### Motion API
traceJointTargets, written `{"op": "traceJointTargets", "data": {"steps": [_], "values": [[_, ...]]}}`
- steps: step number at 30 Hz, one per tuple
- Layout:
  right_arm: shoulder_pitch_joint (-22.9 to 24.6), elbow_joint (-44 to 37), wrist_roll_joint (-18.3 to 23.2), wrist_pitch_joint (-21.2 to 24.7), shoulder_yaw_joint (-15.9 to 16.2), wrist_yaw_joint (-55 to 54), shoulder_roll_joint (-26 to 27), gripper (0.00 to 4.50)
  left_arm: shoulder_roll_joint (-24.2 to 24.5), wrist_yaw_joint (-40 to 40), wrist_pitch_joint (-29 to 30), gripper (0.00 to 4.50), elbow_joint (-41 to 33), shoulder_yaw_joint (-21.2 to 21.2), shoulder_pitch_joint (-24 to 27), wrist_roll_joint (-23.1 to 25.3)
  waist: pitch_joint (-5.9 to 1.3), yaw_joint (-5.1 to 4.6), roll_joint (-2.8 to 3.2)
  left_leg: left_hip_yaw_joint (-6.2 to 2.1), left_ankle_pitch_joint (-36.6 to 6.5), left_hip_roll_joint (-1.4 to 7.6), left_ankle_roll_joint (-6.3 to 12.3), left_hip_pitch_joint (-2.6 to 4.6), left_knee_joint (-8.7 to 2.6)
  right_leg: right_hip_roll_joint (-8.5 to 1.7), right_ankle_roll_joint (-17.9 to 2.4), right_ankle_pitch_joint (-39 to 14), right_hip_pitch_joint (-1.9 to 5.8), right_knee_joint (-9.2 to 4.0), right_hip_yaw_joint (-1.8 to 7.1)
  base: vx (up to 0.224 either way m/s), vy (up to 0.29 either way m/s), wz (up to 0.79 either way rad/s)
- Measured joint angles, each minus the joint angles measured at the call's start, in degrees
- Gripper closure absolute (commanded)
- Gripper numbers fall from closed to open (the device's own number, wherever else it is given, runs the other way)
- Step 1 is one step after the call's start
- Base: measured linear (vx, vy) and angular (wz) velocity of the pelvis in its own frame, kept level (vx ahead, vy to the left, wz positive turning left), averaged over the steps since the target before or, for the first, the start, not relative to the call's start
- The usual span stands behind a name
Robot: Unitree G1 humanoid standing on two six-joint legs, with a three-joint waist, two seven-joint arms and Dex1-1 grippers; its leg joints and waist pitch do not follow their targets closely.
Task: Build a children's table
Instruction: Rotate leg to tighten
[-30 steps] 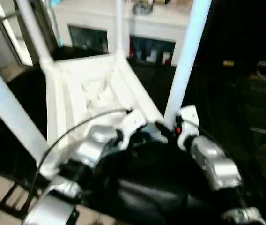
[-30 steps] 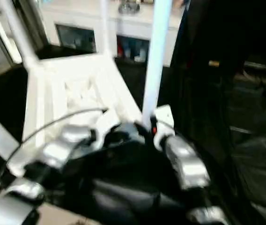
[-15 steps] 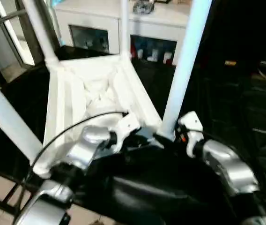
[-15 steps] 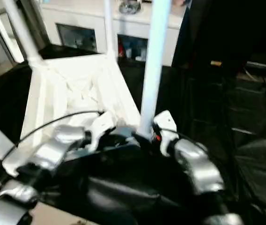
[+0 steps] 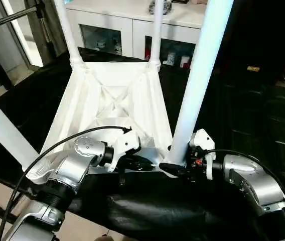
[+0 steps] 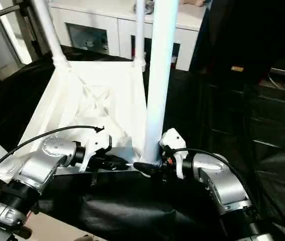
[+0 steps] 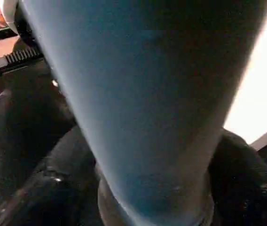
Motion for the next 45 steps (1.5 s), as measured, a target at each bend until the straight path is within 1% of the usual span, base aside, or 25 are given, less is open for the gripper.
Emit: {"op": "traceJointTargets", "data": {"steps": [1,2,6,11,13,14,15,17,20,23,26,27,28,31,34,37,40,42,45], "values": [[0.2,-0.2,0.0,0.1,0.0,0.0,0.0,1.42,0.1,-0.1,0.0,4.50,0.0,0.0,0.0,0.0,0.00,0.01,0.00,0.00,0.0,0.00,0.00,0.00,0.00,0.00,0.0,0.0,0.00,0.00,0.00,0.000,0.000,0.00],[0.3,-0.4,0.0,0.2,0.0,0.0,0.0,1.42,0.1,-0.4,0.0,4.50,0.0,0.0,0.0,0.0,0.00,0.04,0.00,0.00,0.0,0.00,0.00,0.01,0.00,0.00,0.0,0.0,0.00,0.00,-0.01,0.000,0.000,0.00],[0.5,-0.6,0.0,0.5,-0.1,0.0,0.0,1.79,0.3,-0.6,0.0,4.50,-0.2,0.0,0.1,0.0,0.00,0.10,0.00,0.00,0.0,0.00,0.00,0.00,0.02,0.00,0.0,0.0,0.00,0.00,0.01,0.000,0.000,0.00],[0.8,-0.5,-0.7,0.5,-0.7,-3.1,1.1,1.89,-0.5,1.6,0.1,4.50,0.3,0.1,0.1,0.3,0.00,0.05,0.00,0.00,0.0,0.00,-0.01,0.00,0.02,0.00,0.0,0.0,0.07,0.03,0.02,0.000,0.000,0.00],[-0.3,2.0,-2.4,0.3,-2.4,-9.8,4.7,1.89,-2.2,5.5,0.1,4.50,2.8,0.9,-1.3,1.6,-0.04,-0.31,-0.06,0.00,0.0,0.00,-0.03,0.15,0.07,0.02,0.1,-0.1,0.16,0.09,0.03,0.000,0.000,0.00],[-1.2,3.5,-3.0,0.3,-3.1,-13.3,6.2,1.89,-3.3,7.6,0.3,4.50,4.0,1.3,-2.0,2.1,-0.03,-0.69,-0.09,-0.01,0.0,0.00,-0.04,0.15,0.07,0.02,0.2,-0.1,0.15,0.06,0.02,0.000,0.000,0.00],[-2.4,5.6,-3.7,0.2,-4.6,-18.1,8.8,1.91,-4.8,10.7,0.6,4.50,5.5,1.4,-3.0,2.8,-0.06,-1.18,-0.12,-0.01,0.0,-0.01,-0.05,0.16,0.09,0.01,0.2,-0.1,0.15,0.06,0.03,0.000,0.000,0.00],[-3.6,7.5,-4.0,0.3,-6.1,-23.4,11.1,1.91,-6.5,14.1,0.9,4.50,7.2,1.6,-4.2,3.5,-0.06,-1.62,-0.13,-0.01,0.0,-0.02,-0.05,0.16,0.10,0.00,0.2,0.0,0.15,0.05,0.03,0.000,0.000,0.00],[-4.3,8.8,-4.3,0.3,-8.2,-29.9,14.0,1.91,-8.8,18.3,1.6,4.50,8.8,1.7,-5.4,4.5,-0.09,-1.64,-0.11,-0.03,0.0,-0.02,-0.05,0.14,0.10,0.01,0.2,0.0,0.16,0.06,0.03,0.000,0.000,0.00],[-5.5,9.9,-4.8,0.3,-9.1,-33.9,15.6,1.91,-10.4,21.1,2.1,4.50,9.8,1.8,-6.3,4.7,-0.13,-1.66,-0.04,-0.03,0.0,-0.02,-0.05,0.12,0.10,0.01,0.2,0.0,0.16,0.06,0.04,0.000,0.000,0.00],[-5.7,10.4,-5.9,-0.5,-9.7,-35.0,16.5,1.91,-11.3,22.1,2.1,4.50,10.8,2.4,-6.6,4.9,-0.33,-1.66,0.28,-0.03,0.0,-0.05,-0.04,0.09,0.05,0.00,0.1,0.1,0.16,0.02,0.06,0.000,0.000,0.00],[-5.7,10.4,-5.9,-0.6,-9.8,-35.0,16.5,1.35,-11.4,22.1,2.1,4.50,10.9,2.5,-6.7,4.9,-0.39,-1.64,0.36,-0.02,0.0,-0.05,-0.04,0.09,0.01,0.00,0.0,0.1,0.15,0.02,0.06,0.000,0.000,0.00],[-5.6,10.4,-5.8,-0.5,-9.8,-34.9,16.5,1.35,-11.4,22.0,2.1,4.50,11.0,2.5,-6.7,4.9,-0.40,-1.63,0.39,-0.03,0.0,-0.04,-0.04,0.09,0.00,0.00,0.0,0.1,0.15,0.02,0.04,0.000,0.000,0.00],[-5.5,10.1,-5.8,-0.2,-9.9,-33.0,16.1,1.04,-11.4,21.4,1.9,4.50,11.0,2.5,-6.7,4.9,-0.39,-1.62,0.40,-0.03,0.0,-0.04,-0.04,0.08,0.00,0.00,0.1,0.1,0.14,0.02,0.03,0.000,0.000,0.00],[-4.8,9.0,-5.8,-0.2,-8.9,-29.0,14.1,1.04,-10.6,19.6,1.5,4.50,10.9,2.4,-6.7,4.7,-0.39,-1.57,0.39,-0.03,0.0,-0.04,-0.04,0.05,0.00,0.00,0.1,0.0,0.13,-0.01,0.03,0.000,0.000,0.00],[-3.1,6.7,-5.3,-0.2,-7.6,-23.1,10.6,1.04,-9.3,16.4,1.1,4.50,10.0,2.2,-6.1,4.3,-0.38,-1.44,0.39,-0.03,0.0,-0.03,-0.04,0.03,-0.06,0.00,0.1,0.0,0.11,-0.01,0.01,0.000,0.000,0.00],[-1.9,4.5,-3.6,0.6,-6.0,-17.1,7.1,1.04,-7.3,12.8,0.5,4.50,8.3,2.0,-4.8,3.5,-0.36,-1.40,0.40,-0.03,0.0,-0.02,-0.04,0.01,-0.07,0.00,0.1,0.0,0.10,-0.02,0.00,0.000,0.000,0.00],[-0.6,2.1,-1.9,1.7,-4.7,-10.6,3.5,1.04,-5.3,9.0,0.0,4.50,6.9,1.6,-3.9,2.6,-0.33,-0.95,0.37,-0.03,0.0,-0.02,-0.03,-0.01,-0.06,0.00,0.1,0.0,0.10,-0.04,0.00,0.000,0.000,0.00],[-0.3,0.7,-1.4,2.8,-3.9,-6.6,1.5,1.04,-4.4,6.1,-0.5,4.50,6.3,1.2,-3.5,2.1,-0.30,-0.42,0.35,-0.03,0.0,-0.02,-0.03,0.01,-0.01,-0.02,0.1,0.0,0.06,-0.04,0.00,0.000,0.000,0.00]]}}
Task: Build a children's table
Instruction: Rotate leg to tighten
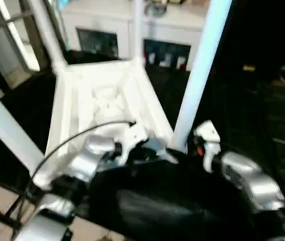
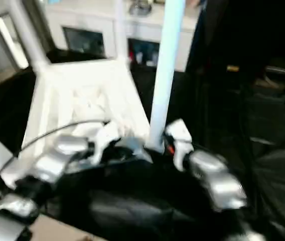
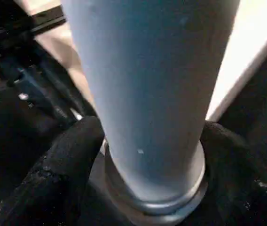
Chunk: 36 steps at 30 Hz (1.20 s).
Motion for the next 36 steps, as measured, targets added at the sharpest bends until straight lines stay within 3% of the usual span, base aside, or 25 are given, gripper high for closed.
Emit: {"op": "traceJointTargets", "data": {"steps": [6,13,18,24,28,36], "values": [[0.5,-2.0,0.2,0.0,2.1,5.5,-2.4,1.04,2.3,-4.9,-1.0,4.50,-1.5,-0.6,0.9,-0.9,0.07,0.74,-0.12,0.00,0.0,0.01,0.05,-0.01,0.01,0.00,0.0,0.0,-0.08,0.00,-0.02,0.000,0.000,0.00],[0.8,-2.6,0.6,0.4,2.7,6.5,-2.3,1.69,3.4,-7.4,-1.0,4.50,-1.7,-0.7,1.1,-1.5,0.10,0.77,-0.16,0.00,0.0,0.01,0.06,-0.02,0.02,0.00,0.0,0.0,-0.08,0.00,-0.03,0.000,0.000,0.00],[0.9,-2.6,0.7,0.9,2.3,6.1,-1.6,1.89,3.5,-7.4,-1.0,4.50,-1.7,-0.7,1.1,-1.6,0.11,0.76,-0.18,0.00,0.0,0.01,0.05,-0.02,0.01,0.00,0.0,0.0,-0.07,0.00,-0.03,0.000,0.000,0.00],[0.6,0.3,-0.3,-0.3,-0.7,-3.4,3.7,1.91,1.4,-0.3,-0.7,4.50,-0.8,0.2,0.8,0.0,0.20,-0.01,-0.39,0.03,0.0,0.02,0.00,0.05,0.04,0.01,0.2,-0.1,0.05,0.05,0.01,0.000,0.000,0.00],[-2.3,4.9,-3.0,-1.8,-2.7,-15.7,9.4,1.92,-1.9,7.5,1.0,4.50,2.8,1.2,-1.8,1.3,0.24,-1.29,-0.48,0.01,0.0,0.01,-0.04,0.09,0.02,0.03,0.1,-0.1,0.01,0.08,0.00,0.000,0.000,0.00],[-3.1,6.1,-5.8,-2.9,-5.5,-27.8,14.8,1.93,-6.9,16.0,3.0,4.50,5.6,1.8,-4.0,2.7,0.02,-1.17,-0.15,0.01,0.0,-0.07,-0.01,0.03,-0.02,-0.02,0.0,0.0,0.04,0.02,0.06,0.000,0.000,0.00]]}}
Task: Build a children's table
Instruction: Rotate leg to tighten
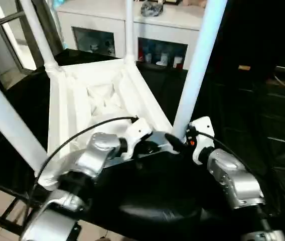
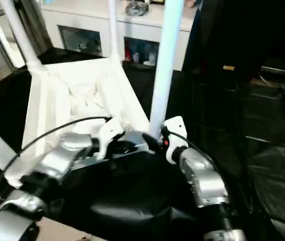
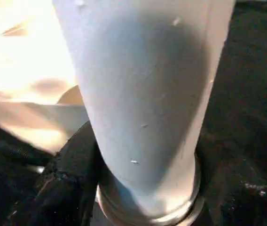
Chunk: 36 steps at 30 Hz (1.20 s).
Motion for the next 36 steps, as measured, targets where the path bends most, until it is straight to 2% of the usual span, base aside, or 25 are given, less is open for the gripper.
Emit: {"op": "traceJointTargets", "data": {"steps": [4,5,6,8,10,15,20,26,28,30,31,36], "values": [[-0.3,0.7,-0.9,-0.8,-0.3,-1.8,0.6,1.93,-1.0,1.5,-0.1,4.50,0.8,0.1,-0.3,0.4,-0.12,0.03,0.20,0.00,0.0,-0.09,0.02,0.00,-0.04,-0.08,0.0,0.0,0.00,0.00,-0.01,0.000,0.000,0.00],[-0.3,0.8,-0.7,-0.9,-0.3,-1.7,0.6,1.59,-1.0,1.5,-0.2,4.50,0.8,0.1,-0.3,0.4,-0.12,0.03,0.20,0.00,0.0,-0.10,0.02,0.00,-0.04,-0.09,0.0,0.0,0.00,0.00,-0.01,0.000,0.000,0.00],[-0.2,0.8,-0.5,-1.0,-0.3,-1.7,0.6,1.59,-1.0,1.5,-0.2,4.50,0.8,0.1,-0.3,0.4,-0.12,0.02,0.20,0.00,0.0,-0.11,0.02,-0.01,-0.05,-0.10,0.0,0.0,0.00,-0.02,0.00,0.000,0.000,0.00],[0.0,0.7,-0.5,-1.2,-0.3,-0.1,-0.2,1.21,-0.8,1.0,-0.5,4.50,0.6,-0.1,-0.3,0.4,-0.12,0.02,0.20,0.00,0.0,-0.12,0.03,-0.02,-0.06,-0.12,0.1,0.0,-0.01,-0.03,-0.01,0.000,0.000,0.00],[0.4,0.3,-0.5,-1.5,0.2,4.2,-2.0,1.02,-0.1,-0.3,-0.8,4.50,-0.3,-0.1,0.4,0.4,-0.12,-0.01,0.20,0.00,-0.1,-0.12,0.08,-0.04,-0.08,-0.12,0.1,-0.1,-0.01,-0.05,-0.02,0.000,0.000,0.00],[1.9,-1.6,-0.1,-2.1,1.9,11.6,-5.8,1.02,2.2,-4.7,-1.2,4.50,-2.4,-0.3,1.8,-0.3,-0.12,-0.08,0.21,-0.01,-0.1,-0.07,0.09,-0.03,-0.17,-0.07,0.0,-0.1,-0.04,-0.04,-0.07,0.000,0.000,0.00],[3.8,-5.0,4.1,-1.1,5.0,24.5,-12.5,1.02,7.0,-13.6,-2.3,4.50,-6.5,-1.2,4.7,-2.7,-0.05,0.10,0.17,0.00,-0.1,-0.06,0.10,-0.05,-0.14,-0.08,0.1,-0.1,-0.03,-0.05,-0.07,0.000,0.000,0.00],[4.4,-6.6,6.0,-0.7,7.1,33.7,-15.3,1.02,9.3,-20.9,-2.3,4.50,-9.8,-3.0,6.2,-3.9,0.04,1.44,0.05,0.00,-0.1,-0.07,0.13,-0.04,-0.02,-0.13,0.1,-0.1,-0.08,-0.06,-0.07,0.000,0.000,0.00],[4.6,-7.4,6.2,-0.1,7.5,35.0,-15.9,1.28,9.9,-22.0,-2.3,4.50,-10.2,-3.1,6.4,-4.4,0.05,1.62,0.04,0.01,-0.1,-0.06,0.13,-0.04,-0.02,-0.13,0.1,-0.1,-0.09,-0.06,-0.08,0.000,0.000,0.00],[4.6,-7.6,6.6,0.3,7.8,35.8,-16.5,1.28,10.4,-22.7,-2.2,4.50,-10.9,-3.4,6.8,-4.8,0.05,1.69,0.04,0.01,-0.1,-0.06,0.14,-0.05,-0.02,-0.13,0.1,-0.1,-0.10,-0.06,-0.08,0.000,0.000,0.00],[4.6,-7.6,7.1,0.5,7.9,36.2,-16.8,1.57,10.5,-23.1,-2.2,4.50,-11.3,-3.5,7.1,-4.8,0.05,1.71,0.04,0.01,-0.1,-0.06,0.14,-0.05,-0.03,-0.13,0.1,-0.1,-0.10,-0.06,-0.08,0.000,0.000,0.00],[5.1,-8.6,7.7,1.5,8.2,37.2,-17.2,1.85,11.0,-24.3,-2.0,4.50,-12.2,-3.5,7.7,-4.8,0.05,1.77,0.03,0.01,-0.1,-0.06,0.15,-0.05,0.00,-0.13,0.1,-0.1,-0.09,-0.04,-0.08,0.000,0.000,0.00]]}}
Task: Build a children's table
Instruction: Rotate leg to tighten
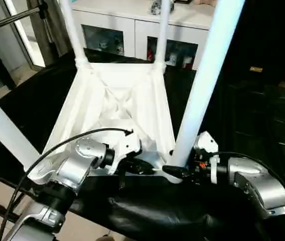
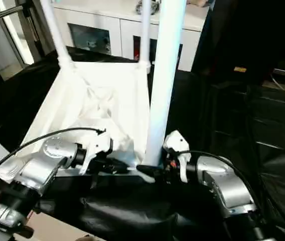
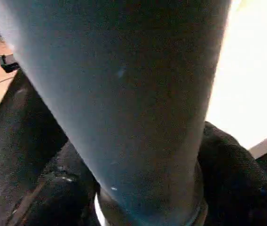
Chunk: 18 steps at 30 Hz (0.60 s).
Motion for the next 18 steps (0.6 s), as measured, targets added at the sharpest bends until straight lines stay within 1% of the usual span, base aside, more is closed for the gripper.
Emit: {"op": "traceJointTargets", "data": {"steps": [4,6,8,12,14,16,18], "values": [[0.1,0.0,-0.1,0.1,-0.1,-0.4,0.2,1.93,-0.1,0.6,0.0,4.50,0.2,0.0,0.0,0.0,0.00,0.01,0.00,0.00,0.0,0.00,0.00,0.01,0.03,0.00,0.0,0.0,0.02,0.02,0.01,0.000,0.000,0.00],[0.3,0.1,-0.6,0.2,-0.6,-2.5,1.2,1.94,-0.5,2.2,0.0,4.50,0.6,0.2,-0.1,0.1,0.00,-0.09,0.00,0.00,0.0,0.00,-0.01,0.00,0.03,0.00,0.0,0.0,0.05,0.06,0.03,0.000,0.000,0.00],[0.1,0.9,-1.7,0.0,-1.7,-7.2,3.5,1.94,-1.4,5.0,0.0,4.50,1.6,0.8,-0.4,0.8,-0.02,-0.34,-0.01,0.01,0.0,0.00,-0.02,0.05,0.03,0.01,0.0,0.0,0.16,0.09,0.04,0.000,0.000,0.00],[-3.1,6.5,-4.6,-0.7,-4.6,-22.2,10.5,1.95,-5.4,14.5,0.5,4.50,6.0,1.9,-3.1,3.2,-0.13,-1.87,-0.20,-0.02,0.1,-0.01,-0.14,0.18,0.03,0.03,0.2,-0.1,0.18,0.09,0.04,0.000,0.000,0.00],[-3.8,7.8,-5.1,-1.2,-5.5,-27.3,12.2,1.95,-7.3,17.9,1.0,4.50,7.5,2.0,-4.2,3.9,-0.15,-1.96,-0.21,-0.05,0.1,-0.02,-0.14,0.19,0.02,0.03,0.2,-0.1,0.21,0.05,0.05,0.000,0.000,0.00],[-5.1,9.3,-6.3,-1.2,-7.4,-33.7,15.3,1.95,-9.6,22.0,1.5,4.50,9.8,2.3,-5.8,4.6,-0.16,-1.97,-0.20,-0.05,0.1,-0.06,-0.14,0.16,0.02,0.02,0.3,-0.1,0.18,0.05,0.08,0.000,0.000,0.00],[-5.8,10.1,-7.1,-1.2,-8.4,-38.0,16.7,1.95,-11.6,25.0,2.0,4.50,11.3,2.3,-6.8,5.1,-0.22,-1.88,-0.12,-0.05,0.1,-0.11,-0.14,0.14,0.03,-0.02,0.3,-0.1,0.21,0.05,0.11,0.000,0.000,0.00]]}}
